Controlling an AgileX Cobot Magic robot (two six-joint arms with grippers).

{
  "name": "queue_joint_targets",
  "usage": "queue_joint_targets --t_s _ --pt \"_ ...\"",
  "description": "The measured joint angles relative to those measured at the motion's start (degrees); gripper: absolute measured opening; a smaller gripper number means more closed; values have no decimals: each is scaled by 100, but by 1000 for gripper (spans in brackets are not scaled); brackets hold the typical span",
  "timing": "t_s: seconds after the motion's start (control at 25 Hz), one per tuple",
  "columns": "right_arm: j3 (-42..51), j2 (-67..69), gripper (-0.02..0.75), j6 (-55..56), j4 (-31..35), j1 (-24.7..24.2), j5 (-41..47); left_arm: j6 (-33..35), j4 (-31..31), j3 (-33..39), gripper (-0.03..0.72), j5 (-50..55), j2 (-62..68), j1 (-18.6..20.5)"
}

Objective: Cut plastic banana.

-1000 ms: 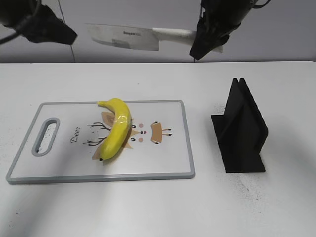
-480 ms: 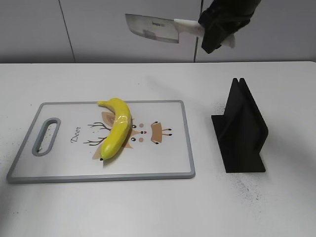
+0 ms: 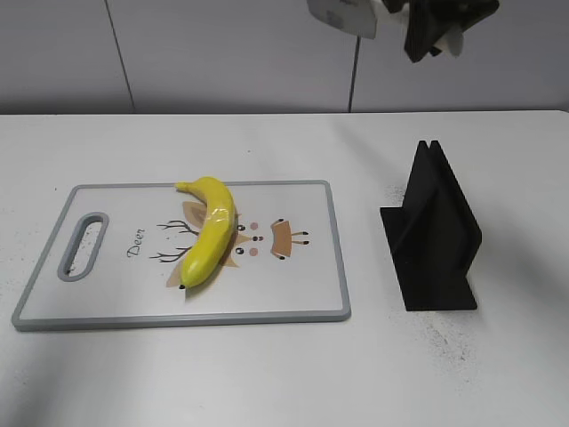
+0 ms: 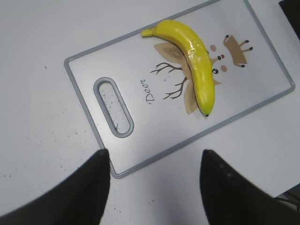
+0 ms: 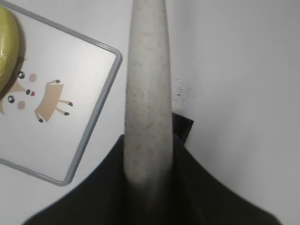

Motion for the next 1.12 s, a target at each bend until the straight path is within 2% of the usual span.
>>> queue_joint_targets --t_s 0.12,0.2,0.32,0.6,0.92,1.12 --pt "0 -152 161 338 -197 0 12 -147 292 0 585 29 -415 -501" --pt "44 -252 161 462 -236 0 11 -383 458 53 585 29 -713 -589" --pt "255 -445 161 553 -235 0 11 -765 717 405 585 24 -1274 -596" --pt "1382 -1171 161 779 -237 0 -174 -944 775 1965 584 40 -2958 -608" --pt "3093 -2022 161 1177 -242 0 -1232 -1144 834 3369 574 -4 -4851 -614" --pt "4174 -2486 161 1512 -242 0 -1847 -1838 1414 4021 571 -95 -5815 -614"
